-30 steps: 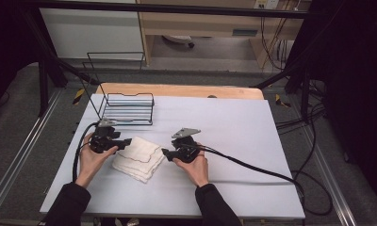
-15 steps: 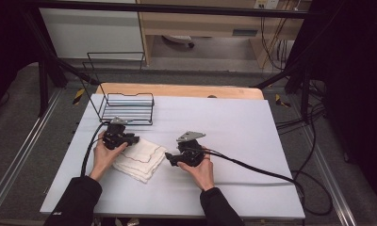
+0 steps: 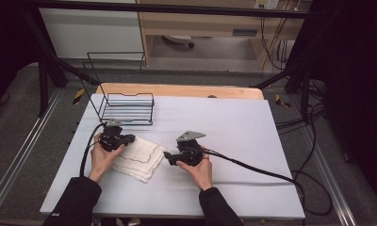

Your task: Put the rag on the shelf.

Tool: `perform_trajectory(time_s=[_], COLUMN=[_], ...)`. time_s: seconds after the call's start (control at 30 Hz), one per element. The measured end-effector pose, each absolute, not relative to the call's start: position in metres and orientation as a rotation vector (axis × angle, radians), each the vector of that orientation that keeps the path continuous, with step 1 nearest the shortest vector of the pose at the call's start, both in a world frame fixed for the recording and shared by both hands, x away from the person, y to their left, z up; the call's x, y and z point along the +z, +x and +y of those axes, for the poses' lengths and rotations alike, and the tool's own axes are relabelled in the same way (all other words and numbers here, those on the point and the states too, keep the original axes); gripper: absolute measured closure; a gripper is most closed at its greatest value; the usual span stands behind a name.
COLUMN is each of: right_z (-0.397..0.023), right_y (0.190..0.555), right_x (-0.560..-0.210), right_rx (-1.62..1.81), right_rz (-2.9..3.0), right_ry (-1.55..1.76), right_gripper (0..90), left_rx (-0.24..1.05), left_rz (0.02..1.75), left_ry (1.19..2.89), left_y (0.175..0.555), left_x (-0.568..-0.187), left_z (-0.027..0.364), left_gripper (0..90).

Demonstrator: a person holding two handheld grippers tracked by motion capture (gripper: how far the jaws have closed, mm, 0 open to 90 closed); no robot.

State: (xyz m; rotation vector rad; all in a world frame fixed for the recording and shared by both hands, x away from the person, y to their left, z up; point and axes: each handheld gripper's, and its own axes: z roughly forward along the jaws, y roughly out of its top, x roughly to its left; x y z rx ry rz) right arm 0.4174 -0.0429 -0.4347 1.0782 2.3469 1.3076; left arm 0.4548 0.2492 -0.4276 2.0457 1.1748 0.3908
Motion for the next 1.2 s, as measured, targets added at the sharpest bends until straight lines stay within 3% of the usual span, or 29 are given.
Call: perform_trajectory(time_s=[0.2,0.5,0.87,1.07,1.2], right_z=[-0.036,-0.011,-0.004,-0.004,-0.002], right_y=[0.429,0.446,0.449,0.447,0.445], right_x=[-0.441,-0.445,-0.455,-0.456,-0.457], right_rx=[1.328,1.265,1.217,1.220,1.243], right_rz=[2.310,2.316,2.352,2.367,2.373], right_ry=[1.136,1.179,1.214,1.208,1.239], right_gripper=[31.5,33.0,37.3,46.8,57.7], left_rx=[0.416,0.389,0.330,0.371,0.372], left_rz=[1.174,1.154,1.166,1.132,1.133], left_ry=[2.033,2.004,2.026,2.070,2.068], left_y=[0.457,0.470,0.472,0.471,0.471], left_x=[-0.436,-0.451,-0.449,-0.448,-0.448], left_z=[0.250,0.254,0.252,0.248,0.248], left_gripper=[82.3,68.2,76.9,79.0,79.0])
